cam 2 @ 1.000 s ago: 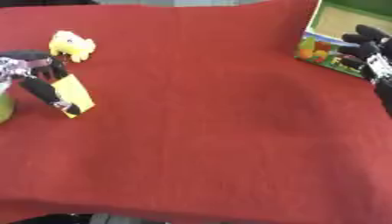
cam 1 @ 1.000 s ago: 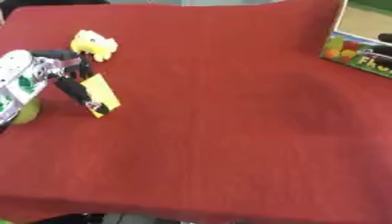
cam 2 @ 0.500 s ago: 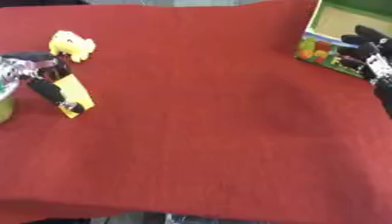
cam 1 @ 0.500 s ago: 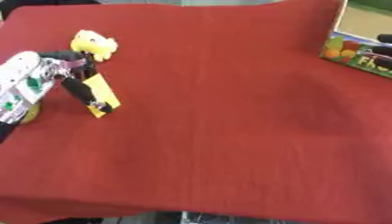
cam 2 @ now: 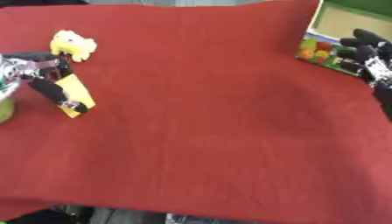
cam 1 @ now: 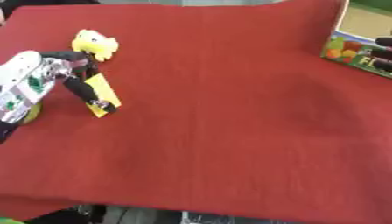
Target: Pick up the objects with one hand, pass them to the other hand, and then place them into the box on the other side of the table.
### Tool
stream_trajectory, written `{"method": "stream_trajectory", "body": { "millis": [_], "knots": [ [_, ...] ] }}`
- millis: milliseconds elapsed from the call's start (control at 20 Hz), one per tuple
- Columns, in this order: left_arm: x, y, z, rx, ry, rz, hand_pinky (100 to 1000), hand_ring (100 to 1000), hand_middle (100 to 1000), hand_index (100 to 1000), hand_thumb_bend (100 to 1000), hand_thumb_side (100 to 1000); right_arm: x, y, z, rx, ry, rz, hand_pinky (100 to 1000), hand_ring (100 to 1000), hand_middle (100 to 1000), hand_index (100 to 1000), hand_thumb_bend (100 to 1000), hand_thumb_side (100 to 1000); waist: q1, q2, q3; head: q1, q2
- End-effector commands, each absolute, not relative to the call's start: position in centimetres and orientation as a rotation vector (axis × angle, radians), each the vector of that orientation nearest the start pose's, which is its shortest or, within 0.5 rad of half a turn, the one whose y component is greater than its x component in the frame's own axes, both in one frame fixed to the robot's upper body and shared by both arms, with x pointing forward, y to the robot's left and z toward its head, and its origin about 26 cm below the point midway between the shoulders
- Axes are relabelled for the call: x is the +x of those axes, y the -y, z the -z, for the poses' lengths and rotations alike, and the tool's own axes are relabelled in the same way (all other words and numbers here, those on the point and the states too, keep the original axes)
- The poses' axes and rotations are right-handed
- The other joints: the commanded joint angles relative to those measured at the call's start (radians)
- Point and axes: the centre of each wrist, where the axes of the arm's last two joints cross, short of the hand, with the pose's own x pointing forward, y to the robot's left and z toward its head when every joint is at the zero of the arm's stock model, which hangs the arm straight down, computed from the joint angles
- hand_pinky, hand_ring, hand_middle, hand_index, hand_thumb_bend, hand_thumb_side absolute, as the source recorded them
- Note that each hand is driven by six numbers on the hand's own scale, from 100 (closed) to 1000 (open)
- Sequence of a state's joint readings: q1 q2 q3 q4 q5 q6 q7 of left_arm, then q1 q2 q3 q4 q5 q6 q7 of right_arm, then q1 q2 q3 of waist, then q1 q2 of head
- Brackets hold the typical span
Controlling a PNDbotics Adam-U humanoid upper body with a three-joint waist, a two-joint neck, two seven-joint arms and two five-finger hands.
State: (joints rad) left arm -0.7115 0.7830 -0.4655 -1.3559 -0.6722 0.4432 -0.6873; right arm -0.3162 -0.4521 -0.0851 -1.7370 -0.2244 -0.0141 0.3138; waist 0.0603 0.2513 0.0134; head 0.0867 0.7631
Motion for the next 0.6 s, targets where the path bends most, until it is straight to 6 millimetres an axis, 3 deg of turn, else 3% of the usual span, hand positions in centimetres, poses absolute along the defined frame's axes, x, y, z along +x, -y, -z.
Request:
{"method": "stream_trajectory", "body": {
  "millis": [50, 600],
  "knots": [
    [40.48, -31.7, -20.73, 0.887, 0.782, 1.346, 804, 787, 737, 807, 832, 473, 33.25, 32.85, -17.87, 0.025, 2.022, -0.573, 922, 917, 889, 965, 100, 655, -0.002, -0.021, 0.002, 0.004, 0.003],
    [40.43, -32.45, -20.59, 0.898, 0.749, 1.344, 803, 786, 735, 792, 838, 460, 33.21, 32.93, -17.78, 0.023, 2.017, -0.577, 922, 918, 890, 966, 100, 660, 0.0, -0.023, 0.005, 0.001, 0.006]
  ]
}}
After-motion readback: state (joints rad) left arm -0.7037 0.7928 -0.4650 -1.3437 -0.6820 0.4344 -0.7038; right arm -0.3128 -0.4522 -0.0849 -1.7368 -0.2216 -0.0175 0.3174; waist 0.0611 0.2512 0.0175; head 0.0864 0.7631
